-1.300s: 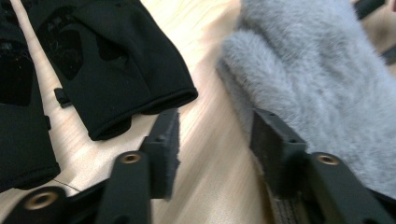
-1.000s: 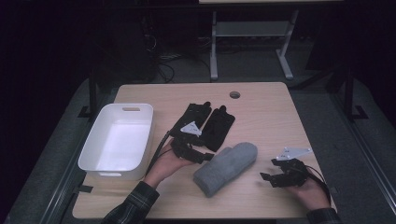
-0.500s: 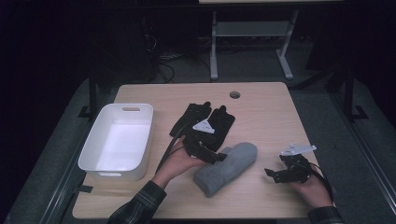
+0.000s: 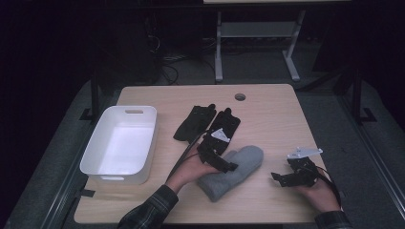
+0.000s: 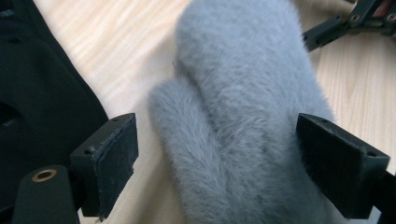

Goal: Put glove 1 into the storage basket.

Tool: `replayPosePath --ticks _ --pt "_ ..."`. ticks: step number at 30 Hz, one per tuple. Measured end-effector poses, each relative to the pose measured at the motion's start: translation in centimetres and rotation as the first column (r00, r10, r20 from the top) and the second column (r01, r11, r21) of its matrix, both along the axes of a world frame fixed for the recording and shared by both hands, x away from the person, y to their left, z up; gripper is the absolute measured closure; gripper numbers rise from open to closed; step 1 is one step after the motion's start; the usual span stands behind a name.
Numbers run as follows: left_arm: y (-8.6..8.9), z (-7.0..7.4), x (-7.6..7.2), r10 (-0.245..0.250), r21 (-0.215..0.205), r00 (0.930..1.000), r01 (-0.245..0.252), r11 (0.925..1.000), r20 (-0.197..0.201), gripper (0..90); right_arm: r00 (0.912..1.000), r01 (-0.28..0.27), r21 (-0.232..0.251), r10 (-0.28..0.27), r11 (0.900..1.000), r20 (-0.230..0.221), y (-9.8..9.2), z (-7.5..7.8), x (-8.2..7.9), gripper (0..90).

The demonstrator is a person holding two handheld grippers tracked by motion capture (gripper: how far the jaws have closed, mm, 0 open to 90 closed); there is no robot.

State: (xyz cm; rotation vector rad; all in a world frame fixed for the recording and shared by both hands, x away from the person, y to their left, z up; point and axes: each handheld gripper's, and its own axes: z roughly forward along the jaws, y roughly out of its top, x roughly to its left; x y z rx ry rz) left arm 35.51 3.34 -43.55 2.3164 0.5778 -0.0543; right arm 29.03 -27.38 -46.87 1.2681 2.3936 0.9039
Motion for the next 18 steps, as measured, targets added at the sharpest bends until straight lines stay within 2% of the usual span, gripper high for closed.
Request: replayPosePath --ticks 1,11,14,18 --pt "-0.1 -0.2 -0.1 0.006 -0.004 0.9999 -0.006 1.0 -0.008 13.6 1.0 0.001 -0.002 -0.001 1.0 0.002 0.0 0.0 0.0 11.4" --pt "-0.8 -1.7 -0.4 -0.026 0.061 0.9994 0.028 0.9978 -0.024 13.0 0.9999 0.005 -0.026 -0.005 1.0 0.013 0.2 -0.4 0.1 7.2" --pt "-0.9 -2.0 -0.3 -0.033 0.067 0.9987 0.035 0.9971 -0.04 13.2 0.9998 0.008 -0.028 -0.008 1.0 0.021 0.2 -0.5 0.1 3.4" --pt "-0.9 -2.3 -0.1 -0.049 0.058 0.9952 0.054 0.9969 -0.084 16.9 0.9995 0.01 -0.024 -0.009 1.0 0.03 0.3 -0.7 0.1 3.1"
